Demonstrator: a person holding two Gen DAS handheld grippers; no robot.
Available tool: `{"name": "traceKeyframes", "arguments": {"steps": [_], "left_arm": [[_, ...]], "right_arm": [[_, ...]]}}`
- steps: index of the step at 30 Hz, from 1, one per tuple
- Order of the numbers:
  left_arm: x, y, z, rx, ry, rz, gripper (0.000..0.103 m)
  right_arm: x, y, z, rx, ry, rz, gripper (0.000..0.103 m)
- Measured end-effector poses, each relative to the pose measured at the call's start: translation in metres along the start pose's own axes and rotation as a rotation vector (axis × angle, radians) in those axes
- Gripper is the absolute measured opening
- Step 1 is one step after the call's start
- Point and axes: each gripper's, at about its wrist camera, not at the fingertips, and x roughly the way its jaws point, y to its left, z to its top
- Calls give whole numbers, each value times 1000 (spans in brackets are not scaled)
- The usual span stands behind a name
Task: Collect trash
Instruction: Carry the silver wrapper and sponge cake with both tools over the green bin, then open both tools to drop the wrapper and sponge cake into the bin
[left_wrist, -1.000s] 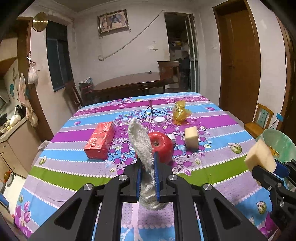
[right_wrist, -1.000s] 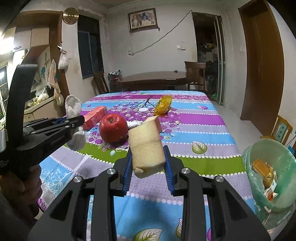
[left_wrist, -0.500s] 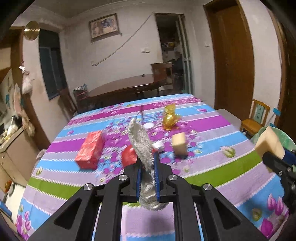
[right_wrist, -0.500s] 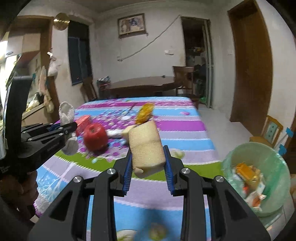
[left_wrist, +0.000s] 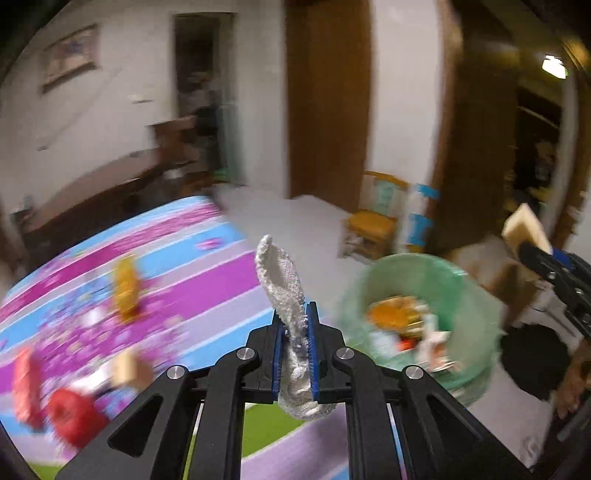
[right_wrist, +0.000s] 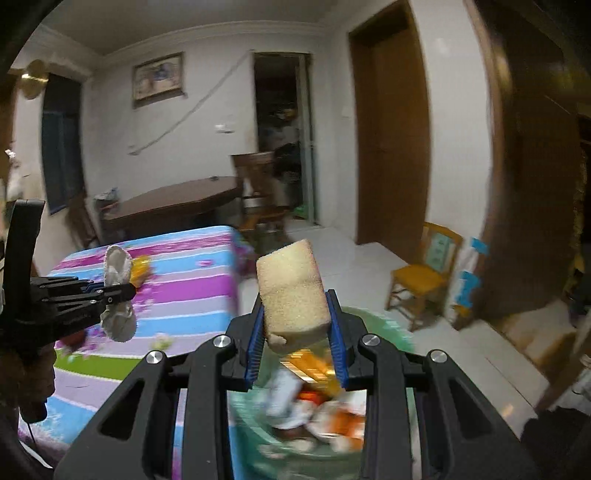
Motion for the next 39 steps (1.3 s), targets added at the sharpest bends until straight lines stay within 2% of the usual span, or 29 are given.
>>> {"name": "traceKeyframes", "arguments": {"steps": [1,3,7,11,18,20,21,22,23,26,30,31,34,37,39], "left_arm": [[11,-11,9,22,13,-70,13],[24,-28,21,49,27,-141,13],[56,-58,46,82,74,-328,13],[78,-75,57,85,101,-406,13],[106,-87,55,94,123,-389,13],[111,-86,55,94,128,-375,16],[117,-88,56,90,138,-365,26],[118,-87,56,83,144,-364,33],[118,-84,56,80,139,-359,34],[114,-76,55,87,122,-322,34],[101,-64,51,60,114,-309,34],[96,-57,47,45,120,-307,37],[76,-43,37,36,146,-288,45],[50,-14,24,50,197,-246,51],[32,14,21,42,224,-222,53]], "right_arm": [[0,-11,1,9,13,-12,29],[2,-27,2,27,41,-23,29],[15,-49,1,84,119,11,29],[29,-65,-6,160,182,60,29],[49,-67,-13,201,231,95,29],[57,-65,-11,194,239,100,33],[61,-66,-11,194,244,96,37],[63,-68,-12,206,239,90,49],[64,-71,-12,219,231,93,54],[63,-74,-12,225,222,93,54],[62,-69,-10,206,212,93,54],[60,-64,-10,186,205,98,54],[63,-48,-6,144,185,151,54],[68,-19,-3,77,185,271,54],[73,8,-4,-1,198,347,64]]}}
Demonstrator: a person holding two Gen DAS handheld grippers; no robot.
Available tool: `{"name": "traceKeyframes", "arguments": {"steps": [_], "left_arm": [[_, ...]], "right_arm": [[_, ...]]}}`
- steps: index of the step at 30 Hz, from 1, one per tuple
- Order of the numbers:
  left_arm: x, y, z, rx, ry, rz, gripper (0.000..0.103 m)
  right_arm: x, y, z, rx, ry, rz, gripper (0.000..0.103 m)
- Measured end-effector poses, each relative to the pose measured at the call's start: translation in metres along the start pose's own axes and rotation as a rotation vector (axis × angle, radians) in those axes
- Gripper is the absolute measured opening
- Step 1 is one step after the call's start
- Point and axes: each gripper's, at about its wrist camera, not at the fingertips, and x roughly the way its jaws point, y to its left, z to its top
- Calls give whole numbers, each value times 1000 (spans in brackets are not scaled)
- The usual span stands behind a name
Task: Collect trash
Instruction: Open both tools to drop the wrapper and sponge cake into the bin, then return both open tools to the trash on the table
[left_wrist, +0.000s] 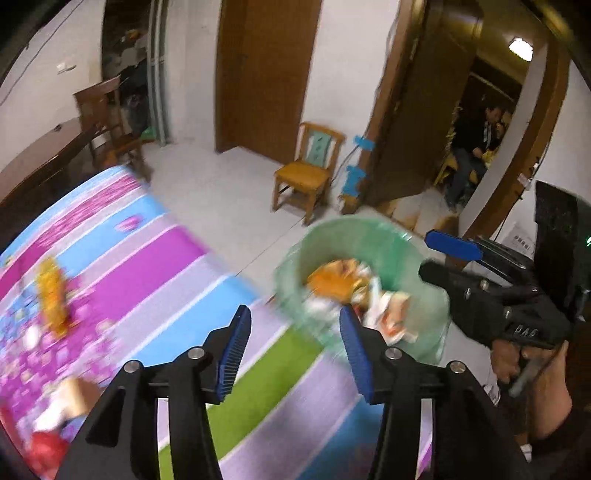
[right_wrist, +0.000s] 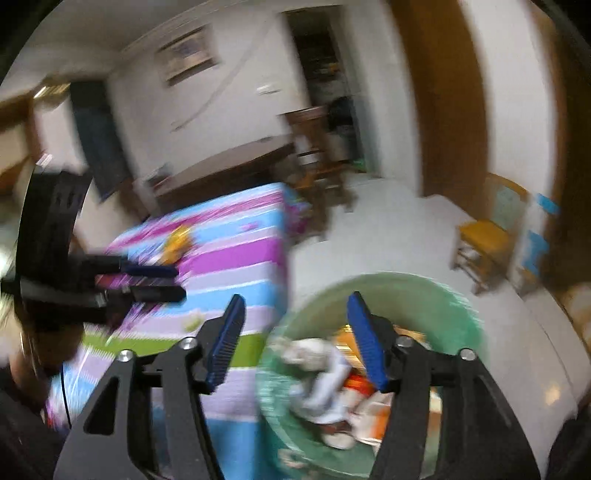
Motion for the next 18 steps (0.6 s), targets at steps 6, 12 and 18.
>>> {"name": "traceKeyframes", "arguments": {"steps": [6,12,18], "left_arm": [[-54,102,-9,15,157,174,56],[-37,168,-26,193,408,308,56],[1,185,-53,345,599,260,56]], "right_arm": [[62,101,2,-341,84,232,88],[143,158,12,-462,209,364,91],[178,146,22,-370,255,381,91]]}}
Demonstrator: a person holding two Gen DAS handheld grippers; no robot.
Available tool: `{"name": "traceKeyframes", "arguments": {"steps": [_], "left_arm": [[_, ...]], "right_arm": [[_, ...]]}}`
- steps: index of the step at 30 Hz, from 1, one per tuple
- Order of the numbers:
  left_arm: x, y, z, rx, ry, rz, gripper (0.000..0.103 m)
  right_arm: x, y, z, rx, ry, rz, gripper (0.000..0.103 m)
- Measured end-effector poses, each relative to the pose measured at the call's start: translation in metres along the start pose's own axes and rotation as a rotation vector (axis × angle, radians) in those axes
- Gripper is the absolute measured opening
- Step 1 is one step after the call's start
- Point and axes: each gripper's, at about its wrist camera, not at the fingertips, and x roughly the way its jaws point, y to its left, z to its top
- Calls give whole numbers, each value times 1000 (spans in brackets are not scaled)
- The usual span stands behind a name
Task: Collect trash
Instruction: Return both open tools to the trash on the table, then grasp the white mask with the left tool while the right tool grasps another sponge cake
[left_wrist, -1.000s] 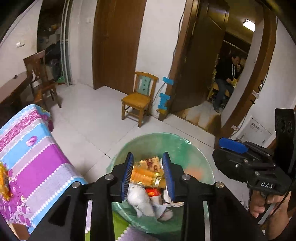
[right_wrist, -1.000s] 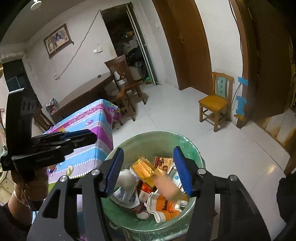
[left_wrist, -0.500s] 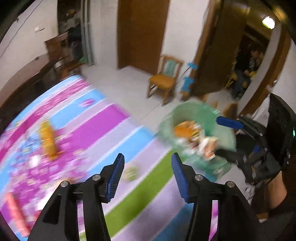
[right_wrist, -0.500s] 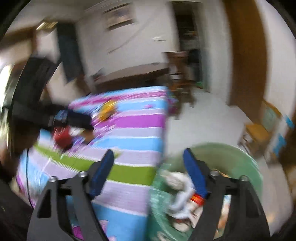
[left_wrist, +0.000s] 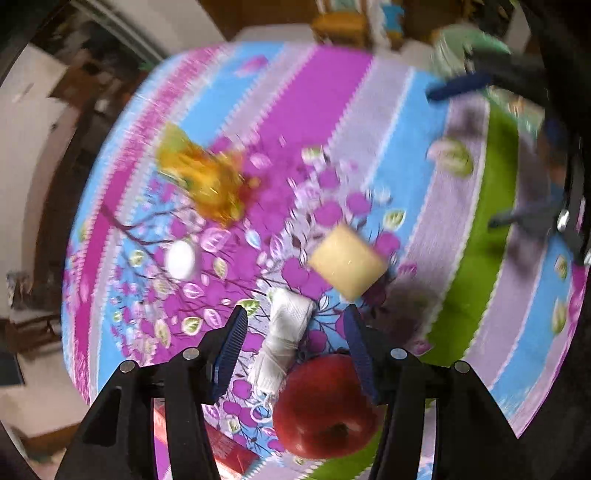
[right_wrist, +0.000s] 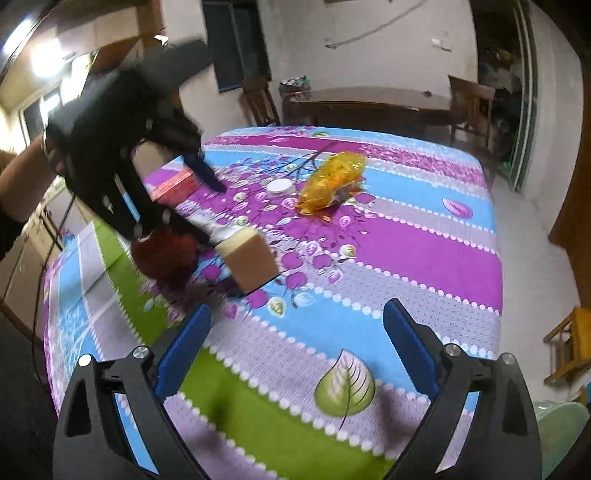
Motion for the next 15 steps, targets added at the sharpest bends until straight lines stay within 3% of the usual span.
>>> {"name": "traceKeyframes", "arguments": {"steps": [4,10,12,15], "left_arm": [[40,12,4,5,71,-59,56],[57,27,-2,4,99,-172,55],[60,35,-5,-8,92,-214,49],[62,50,-11,-33,62,-219,35]], "right_arm": [[5,-5,-1,25,-12,12,91],[18,-6,1,26,-6,21,91],[22,-4,3,19,-13,34,91],[29,2,7,-3,-11,79,91]]}}
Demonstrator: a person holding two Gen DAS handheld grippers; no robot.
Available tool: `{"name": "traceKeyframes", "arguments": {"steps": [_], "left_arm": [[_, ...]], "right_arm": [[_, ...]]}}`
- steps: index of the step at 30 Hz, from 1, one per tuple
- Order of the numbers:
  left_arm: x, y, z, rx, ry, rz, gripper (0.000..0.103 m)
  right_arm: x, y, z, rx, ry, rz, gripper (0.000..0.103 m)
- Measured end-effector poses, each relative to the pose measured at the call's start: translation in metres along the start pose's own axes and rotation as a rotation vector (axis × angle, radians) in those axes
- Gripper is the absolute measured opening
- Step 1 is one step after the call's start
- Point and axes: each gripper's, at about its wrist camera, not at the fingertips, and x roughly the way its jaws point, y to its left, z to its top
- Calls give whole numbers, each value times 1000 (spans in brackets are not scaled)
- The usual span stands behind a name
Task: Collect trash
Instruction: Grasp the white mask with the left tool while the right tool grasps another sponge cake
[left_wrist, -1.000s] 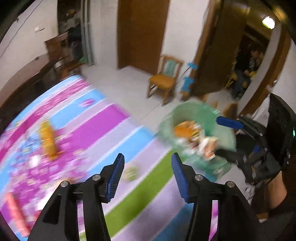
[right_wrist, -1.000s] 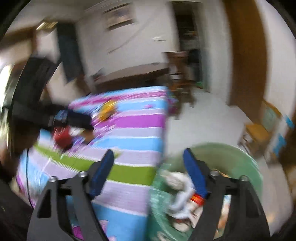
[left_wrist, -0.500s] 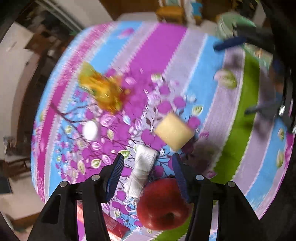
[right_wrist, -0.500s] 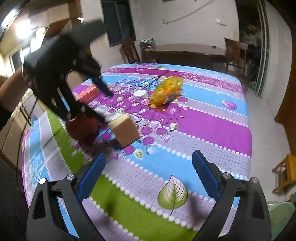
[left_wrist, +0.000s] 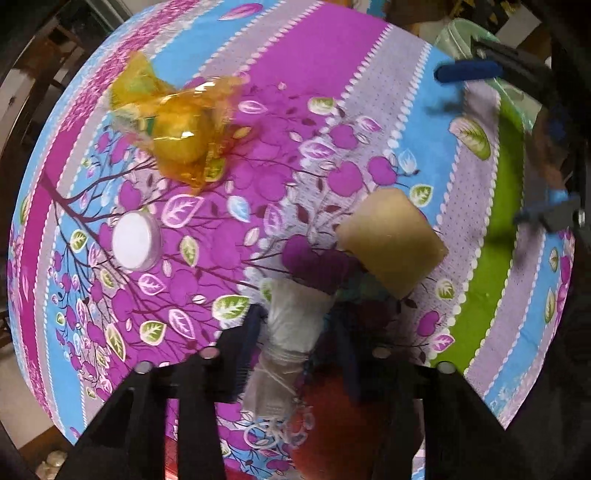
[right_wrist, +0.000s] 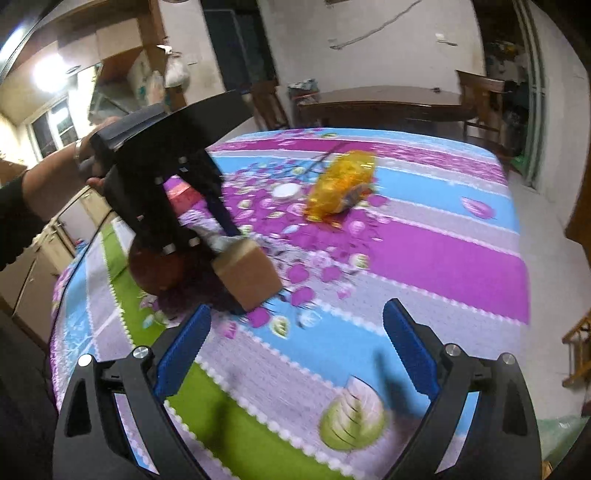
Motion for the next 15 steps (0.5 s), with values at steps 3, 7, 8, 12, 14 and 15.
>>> {"name": "traceKeyframes", "arguments": {"steps": [3,7,8,12,14,15], "left_arm": [[-2,15,-7,-23,-36,-18,27],[-8,22,-23,-32,-118,-7,26],[-14,24,-27,-41,-149,-10,26],[-59,37,-52,-96,-326,-19,26],[-85,40,-67,-122,-415,4,26],[-96,37,-72,-136,-451,19,26]], "right_arm": [[12,11,6,-61,20,43,91],[30,23,19,-130,45,78,86],[34,24,22,-140,49,85,84],[54,31,31,-202,84,93,79],[67,35,32,-233,122,88,67],[72,37,32,-238,149,91,60]]}}
